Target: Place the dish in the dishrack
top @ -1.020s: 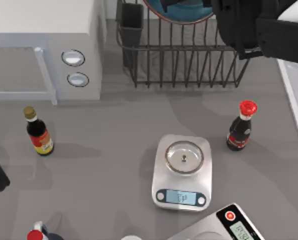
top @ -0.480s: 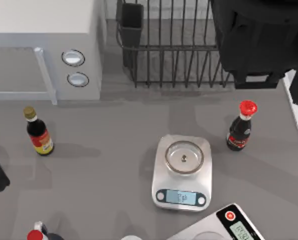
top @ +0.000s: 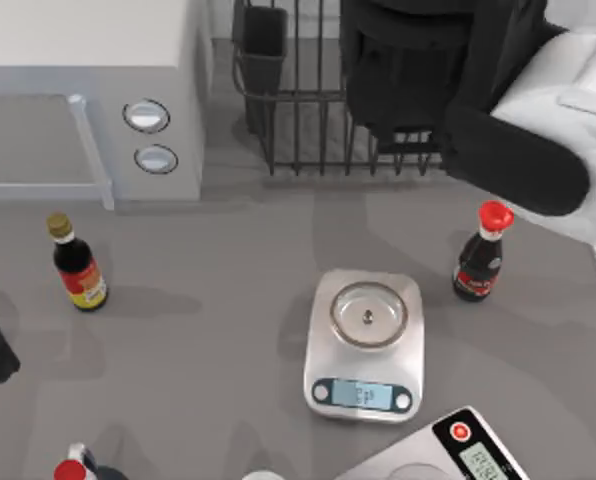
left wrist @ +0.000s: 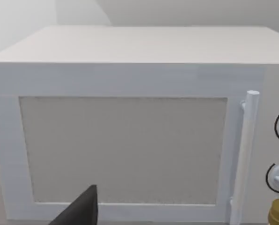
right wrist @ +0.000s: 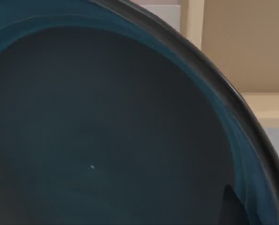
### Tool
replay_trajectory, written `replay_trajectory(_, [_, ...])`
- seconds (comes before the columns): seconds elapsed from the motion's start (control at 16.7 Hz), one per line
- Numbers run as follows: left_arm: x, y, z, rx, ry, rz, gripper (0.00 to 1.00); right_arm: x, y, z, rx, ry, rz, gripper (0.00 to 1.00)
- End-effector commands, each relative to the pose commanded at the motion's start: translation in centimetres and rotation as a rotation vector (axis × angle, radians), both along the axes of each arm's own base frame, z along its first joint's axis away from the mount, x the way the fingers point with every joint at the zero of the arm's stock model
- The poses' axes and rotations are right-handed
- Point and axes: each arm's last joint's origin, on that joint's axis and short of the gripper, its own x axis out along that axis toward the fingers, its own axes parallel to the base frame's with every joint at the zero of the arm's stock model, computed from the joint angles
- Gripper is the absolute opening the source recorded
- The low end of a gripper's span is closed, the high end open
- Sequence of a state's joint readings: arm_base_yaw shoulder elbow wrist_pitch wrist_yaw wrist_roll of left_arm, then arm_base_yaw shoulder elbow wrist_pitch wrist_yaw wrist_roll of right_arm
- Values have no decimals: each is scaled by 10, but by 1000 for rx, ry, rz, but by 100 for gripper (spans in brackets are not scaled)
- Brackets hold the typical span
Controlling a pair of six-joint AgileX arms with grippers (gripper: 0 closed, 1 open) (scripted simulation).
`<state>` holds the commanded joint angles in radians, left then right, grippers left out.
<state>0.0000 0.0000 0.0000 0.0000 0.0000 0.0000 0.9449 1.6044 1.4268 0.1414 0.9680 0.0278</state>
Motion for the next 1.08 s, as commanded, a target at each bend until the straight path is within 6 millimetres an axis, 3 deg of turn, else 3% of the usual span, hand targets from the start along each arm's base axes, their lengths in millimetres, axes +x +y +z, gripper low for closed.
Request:
replay_trajectory(0.24, [0,0,0,0,0,0,100,73,7,-68,25,-18,1,0])
replay_trajectory(0.42, [0,0,0,0,0,0,100,120,-8,-120,28,-23,-1,0])
replay_trajectory(0.54, [0,0,0,0,0,0,100,140,-21,-147,17,-14,-2,0])
replay_trajectory(0.66, [0,0,0,0,0,0,100,147,-27,-158,11,-8,-3,0])
replay_trajectory(0.9, [0,0,0,0,0,0,100,147,-27,-158,11,-8,-3,0])
replay_trajectory(1.08, [0,0,0,0,0,0,100,147,-27,-158,11,-8,-3,23])
